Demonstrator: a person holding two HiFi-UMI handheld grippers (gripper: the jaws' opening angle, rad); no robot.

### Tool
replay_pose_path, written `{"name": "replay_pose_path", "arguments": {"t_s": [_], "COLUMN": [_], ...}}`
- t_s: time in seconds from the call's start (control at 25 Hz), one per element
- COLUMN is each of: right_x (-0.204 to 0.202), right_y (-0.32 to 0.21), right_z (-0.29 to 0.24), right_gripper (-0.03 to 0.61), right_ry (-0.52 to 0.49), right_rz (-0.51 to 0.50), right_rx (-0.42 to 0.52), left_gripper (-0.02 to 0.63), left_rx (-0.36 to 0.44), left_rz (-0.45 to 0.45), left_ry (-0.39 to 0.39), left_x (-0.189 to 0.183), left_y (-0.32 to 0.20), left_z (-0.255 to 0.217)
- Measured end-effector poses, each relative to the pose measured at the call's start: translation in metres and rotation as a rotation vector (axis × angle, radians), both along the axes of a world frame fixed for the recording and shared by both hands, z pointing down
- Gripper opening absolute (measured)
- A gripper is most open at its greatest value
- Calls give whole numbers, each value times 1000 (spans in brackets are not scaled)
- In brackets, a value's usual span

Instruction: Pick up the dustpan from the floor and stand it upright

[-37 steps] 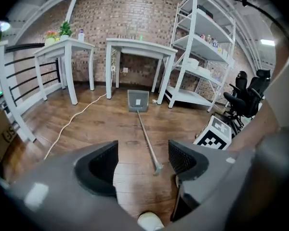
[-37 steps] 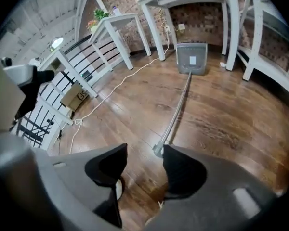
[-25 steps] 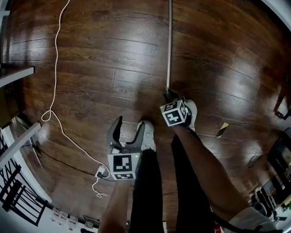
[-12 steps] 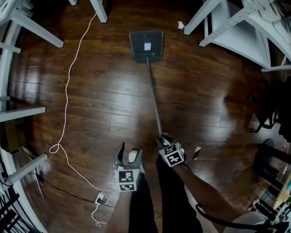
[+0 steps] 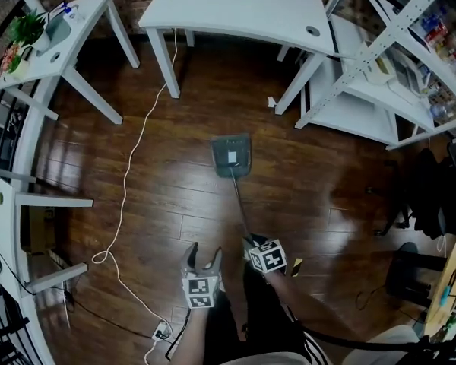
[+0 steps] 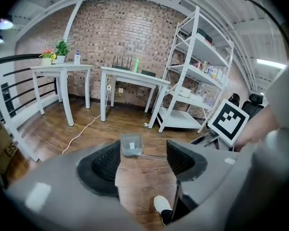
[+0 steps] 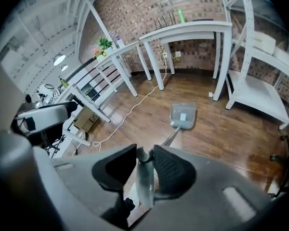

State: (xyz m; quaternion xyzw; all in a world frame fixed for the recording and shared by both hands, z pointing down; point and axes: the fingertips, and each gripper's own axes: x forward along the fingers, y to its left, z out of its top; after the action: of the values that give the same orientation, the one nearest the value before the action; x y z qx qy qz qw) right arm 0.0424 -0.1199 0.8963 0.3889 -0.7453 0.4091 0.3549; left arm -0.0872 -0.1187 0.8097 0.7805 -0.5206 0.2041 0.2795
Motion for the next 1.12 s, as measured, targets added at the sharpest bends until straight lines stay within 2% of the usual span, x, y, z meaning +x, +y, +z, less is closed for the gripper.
{"name": "replay_pose_path", "arguments": {"t_s": [0.2,0.4,0.48,0.6,0.68,0.76,0.8,0.88,1.0,1.12], "right_x": [-4,-1,-5,-20,-24,-26,-26,-25,-16,-8], "right_y": [-12,-39,-66,-121,-159,-191,-203,-217,-204,-161], "right_z": [-37,-61,-70,-83,-87,-91,-95,-106,-126,-149], "right_gripper": [98,98,98,98,98,101,133,261,268,268], "right_ry": [4,-45,-58,-82,-77,-70,-66,-54,-8,16], "right_rz": [-26,27,1,-55,-33,-1,3,-3,-35,-50], "right_rx": [-6,-22,22,139,191,221,235,262,302,335], "left_gripper": [321,321,322,321,321,321,321,321,321,322], "left_rx": [25,109,138,167,171,170,171,174,190,219], "left_rz": [-52,-58,-85,-147,-178,-169,-155,-133,-100,-57], "left_ry": [-9,-18,-24,-34,-27,-25,-28,-40,-55,-34], "left_x": [-18,-31,-37,-50,-55,-54,-52,-48,-39,-26], "left_y": [-11,-34,-43,-49,-49,-48,-47,-44,-36,-27], "left_z": [-41,-98,-115,-130,-132,-132,-132,-135,-145,-164]}}
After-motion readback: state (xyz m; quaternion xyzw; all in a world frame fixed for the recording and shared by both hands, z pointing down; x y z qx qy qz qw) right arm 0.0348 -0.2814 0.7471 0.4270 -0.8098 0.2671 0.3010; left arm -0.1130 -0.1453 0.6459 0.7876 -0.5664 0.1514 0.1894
